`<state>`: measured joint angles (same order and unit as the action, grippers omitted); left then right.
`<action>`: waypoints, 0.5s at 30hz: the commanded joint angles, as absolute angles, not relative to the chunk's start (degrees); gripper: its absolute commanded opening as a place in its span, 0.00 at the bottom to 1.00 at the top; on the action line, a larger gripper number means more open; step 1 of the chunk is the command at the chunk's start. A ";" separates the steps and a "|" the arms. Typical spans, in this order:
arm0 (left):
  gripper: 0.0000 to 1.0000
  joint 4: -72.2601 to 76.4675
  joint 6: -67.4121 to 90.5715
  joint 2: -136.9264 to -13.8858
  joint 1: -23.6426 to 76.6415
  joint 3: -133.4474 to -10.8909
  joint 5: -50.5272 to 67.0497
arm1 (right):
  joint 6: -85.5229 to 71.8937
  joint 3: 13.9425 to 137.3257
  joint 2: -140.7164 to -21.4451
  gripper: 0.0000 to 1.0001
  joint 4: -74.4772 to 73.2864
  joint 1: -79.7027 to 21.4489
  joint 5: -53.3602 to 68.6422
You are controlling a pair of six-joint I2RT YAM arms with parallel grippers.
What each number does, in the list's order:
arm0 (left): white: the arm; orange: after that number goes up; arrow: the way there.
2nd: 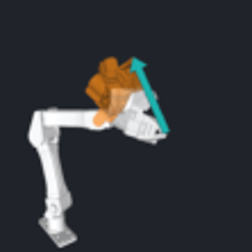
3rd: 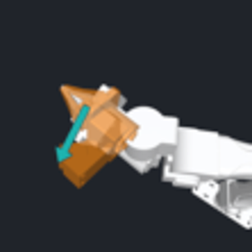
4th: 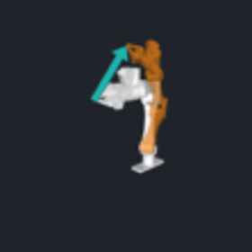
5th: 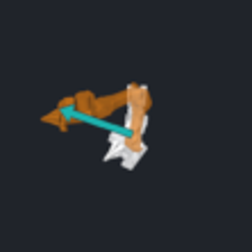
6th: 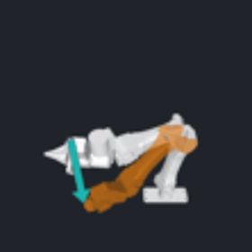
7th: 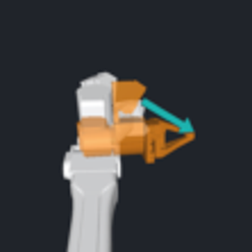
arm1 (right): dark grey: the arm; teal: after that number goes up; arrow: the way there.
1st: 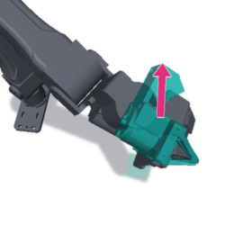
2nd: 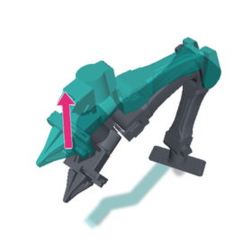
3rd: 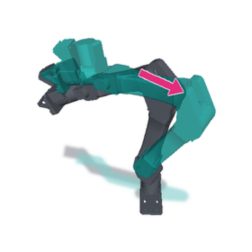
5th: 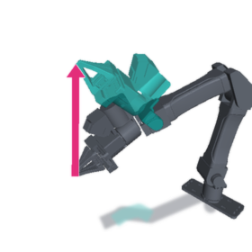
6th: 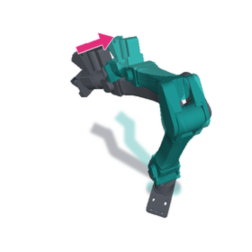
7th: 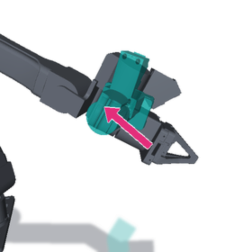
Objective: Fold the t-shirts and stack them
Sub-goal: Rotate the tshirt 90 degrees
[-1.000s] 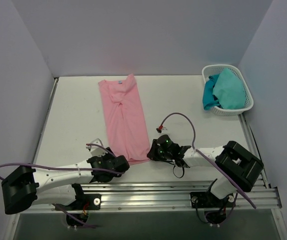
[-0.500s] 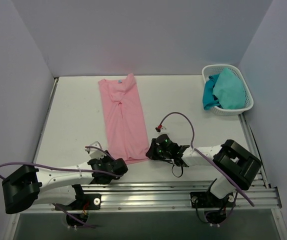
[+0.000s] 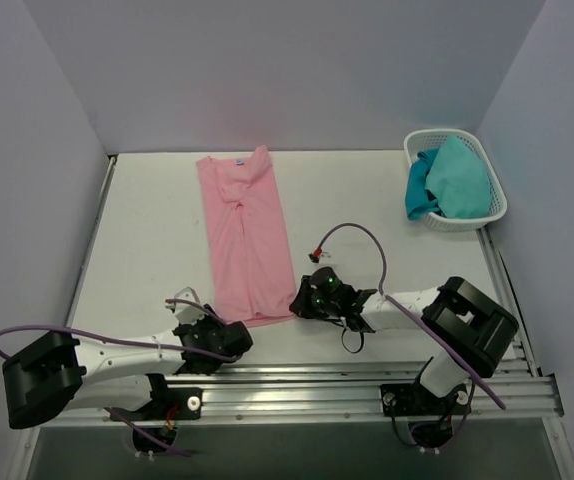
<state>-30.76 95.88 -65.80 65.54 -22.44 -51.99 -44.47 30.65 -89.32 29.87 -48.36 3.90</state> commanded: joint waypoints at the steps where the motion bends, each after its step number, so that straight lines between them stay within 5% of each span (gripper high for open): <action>1: 0.43 -37.16 99.49 -63.29 66.09 -26.00 -51.24 | -43.24 30.85 -91.84 0.00 25.14 -48.08 2.29; 6: 0.46 -46.85 96.61 -55.74 66.71 -30.76 -51.33 | -43.33 30.85 -93.16 0.00 25.92 -48.08 2.37; 15: 0.54 -32.26 90.53 -49.65 65.83 -20.48 -53.00 | -43.24 31.20 -93.43 0.00 25.67 -48.08 2.73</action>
